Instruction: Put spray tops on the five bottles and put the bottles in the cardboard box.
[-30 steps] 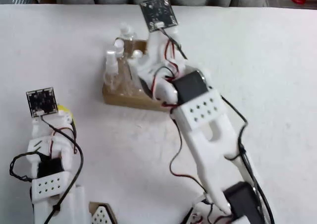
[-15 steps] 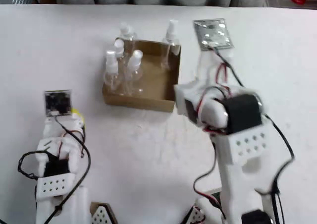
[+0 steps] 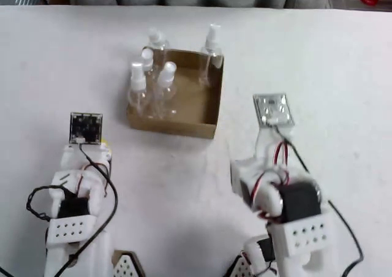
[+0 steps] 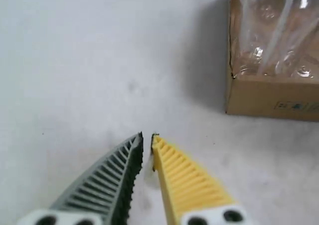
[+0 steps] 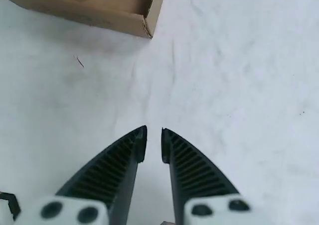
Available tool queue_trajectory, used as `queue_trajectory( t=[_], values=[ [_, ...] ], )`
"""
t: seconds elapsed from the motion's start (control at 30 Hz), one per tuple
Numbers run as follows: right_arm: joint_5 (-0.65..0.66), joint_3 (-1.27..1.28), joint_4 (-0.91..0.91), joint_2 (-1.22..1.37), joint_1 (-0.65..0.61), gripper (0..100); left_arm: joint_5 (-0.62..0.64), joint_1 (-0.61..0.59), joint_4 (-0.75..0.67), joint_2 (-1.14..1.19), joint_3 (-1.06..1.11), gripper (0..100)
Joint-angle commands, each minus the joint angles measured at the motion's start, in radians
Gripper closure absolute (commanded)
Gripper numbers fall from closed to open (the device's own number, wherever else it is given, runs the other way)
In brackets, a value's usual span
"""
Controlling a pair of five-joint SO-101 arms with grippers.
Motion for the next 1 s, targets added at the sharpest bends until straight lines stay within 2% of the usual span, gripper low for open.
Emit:
queue_trajectory(
  t=[0.0, 0.07, 0.23, 0.4, 0.53, 0.63, 0.83, 0.97],
  values=[
    [0.011, 0.127, -0.113, -0.17, 0.039, 97.9, -0.009, 0.016, -0.031, -0.021, -0.005, 98],
    [0.025, 0.192, -0.179, -0.249, 0.07, 97.9, -0.006, 0.016, -0.028, -0.021, -0.005, 98],
    [0.196, 0.419, -0.251, -0.403, 0.084, 97.9, -0.003, 0.036, -0.023, -0.021, -0.003, 98],
    [0.198, 0.542, -0.272, -0.501, 0.085, 97.9, -0.012, 0.116, -0.037, -0.025, 0.072, 98],
    [0.198, 0.623, -0.274, -0.545, 0.081, 97.9, -0.012, 0.119, -0.031, -0.082, 0.094, 98],
    [0.199, 0.7, -0.288, -0.573, 0.082, 97.9, -0.009, 0.125, 0.066, -0.159, 0.097, 98],
    [0.199, 0.819, -0.36, -0.631, 0.082, 97.9, -0.011, 0.127, 0.396, -0.381, 0.06, 98],
    [0.199, 0.832, -0.352, -0.665, 0.082, 97.9, -0.006, 0.122, 0.494, -0.544, 0.1, 98]
  ],
)
